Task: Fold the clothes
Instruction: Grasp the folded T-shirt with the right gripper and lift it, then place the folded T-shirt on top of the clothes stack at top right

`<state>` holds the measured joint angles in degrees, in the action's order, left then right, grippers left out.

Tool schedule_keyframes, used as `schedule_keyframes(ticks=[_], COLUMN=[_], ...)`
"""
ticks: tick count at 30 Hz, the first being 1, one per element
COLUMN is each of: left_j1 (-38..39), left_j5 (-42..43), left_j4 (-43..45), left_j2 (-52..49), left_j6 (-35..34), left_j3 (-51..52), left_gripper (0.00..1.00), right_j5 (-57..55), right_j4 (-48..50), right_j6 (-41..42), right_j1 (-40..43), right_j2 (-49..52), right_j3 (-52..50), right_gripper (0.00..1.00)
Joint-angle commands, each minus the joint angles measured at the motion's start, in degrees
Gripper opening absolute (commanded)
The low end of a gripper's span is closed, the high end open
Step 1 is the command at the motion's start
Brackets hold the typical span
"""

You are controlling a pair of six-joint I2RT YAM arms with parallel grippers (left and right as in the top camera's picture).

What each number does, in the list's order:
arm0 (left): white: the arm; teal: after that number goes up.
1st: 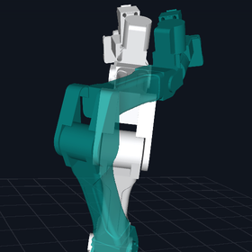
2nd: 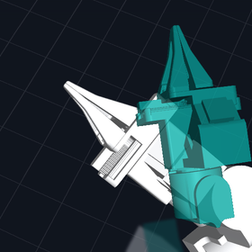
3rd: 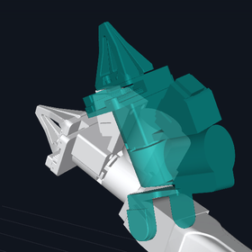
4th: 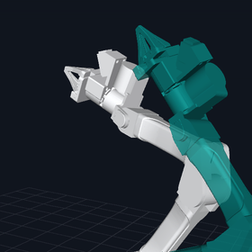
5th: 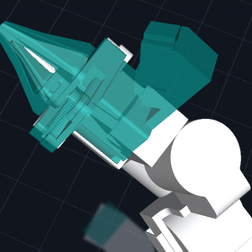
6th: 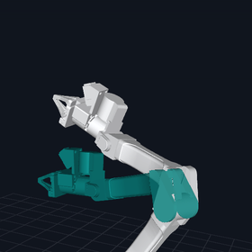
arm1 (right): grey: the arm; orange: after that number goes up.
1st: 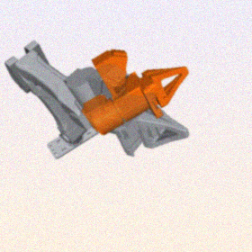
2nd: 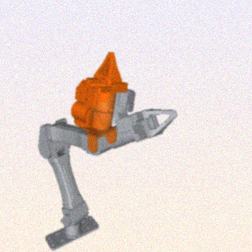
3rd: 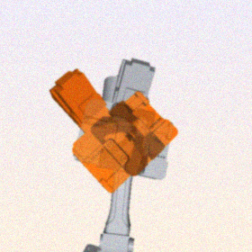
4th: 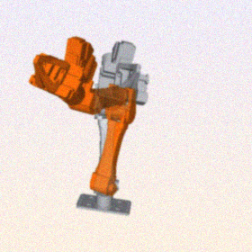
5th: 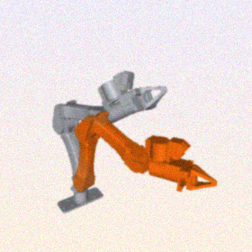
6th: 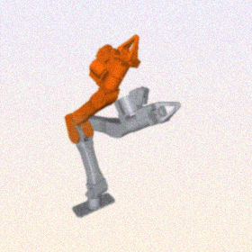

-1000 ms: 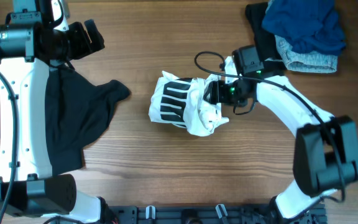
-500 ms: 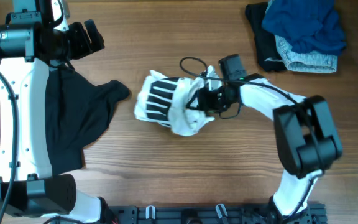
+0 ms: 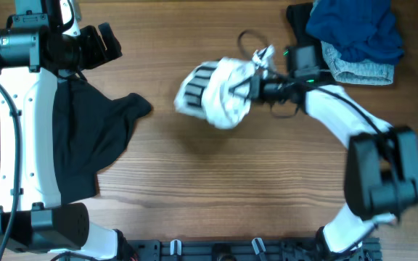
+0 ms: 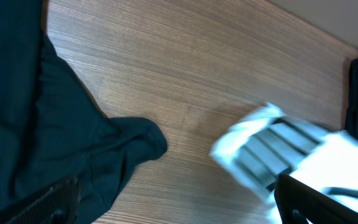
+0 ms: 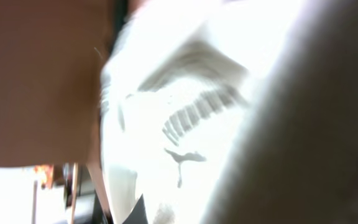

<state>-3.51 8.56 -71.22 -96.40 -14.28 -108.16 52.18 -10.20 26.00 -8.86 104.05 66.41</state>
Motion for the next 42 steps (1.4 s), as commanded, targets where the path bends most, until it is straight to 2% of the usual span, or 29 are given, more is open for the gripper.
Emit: schedule_keyframes(ticks=[1, 5, 9, 14, 18, 24, 30, 35, 41, 42], left_j1=[-0.3, -0.3, -0.3, -0.3, -0.3, -0.2, -0.2, -0.2, -0.2, -0.2], left_j5=[-0.6, -0.6, -0.8, -0.7, -0.7, -0.7, -0.7, -0.7, -0.7, -0.7], left_j4=[0.0, 0.0, 0.1, 0.9, 1.6, 1.6, 2.2, 3.7, 4.2, 4.2], left_j2=[-0.4, -0.4, -0.4, -0.4, -0.4, -0.4, -0.4, -0.4, -0.4, -0.4], left_j6=[0.5, 0.5, 0.5, 0.5, 0.5, 0.5, 0.5, 0.3, 0.3, 0.3], left_j3=[0.3, 0.3, 0.3, 0.3, 0.3, 0.3, 0.3, 0.3, 0.3, 0.3], left_gripper=[1.00, 1.00, 1.00, 1.00, 1.00, 1.00, 1.00, 1.00, 1.00, 1.00], right_j5=[3.2, 4.5, 2.9, -3.1, -5.0, -3.5, -3.3, -3.8, -7.0, -7.5], right_j4=[6.4, 20.3, 34.3, 40.6, 42.3, 41.4, 32.3, 27.2, 11.2, 9.7], right_j6=[10.7, 21.2, 26.2, 24.2, 20.1, 14.2, 5.4, 1.4, -11.1, -11.1], right_j1=[5.5, 12.8, 19.9, 26.3, 28.9, 29.4, 30.8, 32.8, 33.5, 33.5], right_j2=[-7.8, -9.0, -8.7, -8.1, -1.7, 11.5, 19.3, 19.3, 20.5, 21.2], right_j3=[2.4, 2.4, 2.4, 2.4, 6.2, 20.2, 34.4, 36.8, 36.6, 36.6], right_gripper=[0.04, 0.04, 0.04, 0.04, 0.04, 0.04, 0.04, 0.04, 0.04, 0.13])
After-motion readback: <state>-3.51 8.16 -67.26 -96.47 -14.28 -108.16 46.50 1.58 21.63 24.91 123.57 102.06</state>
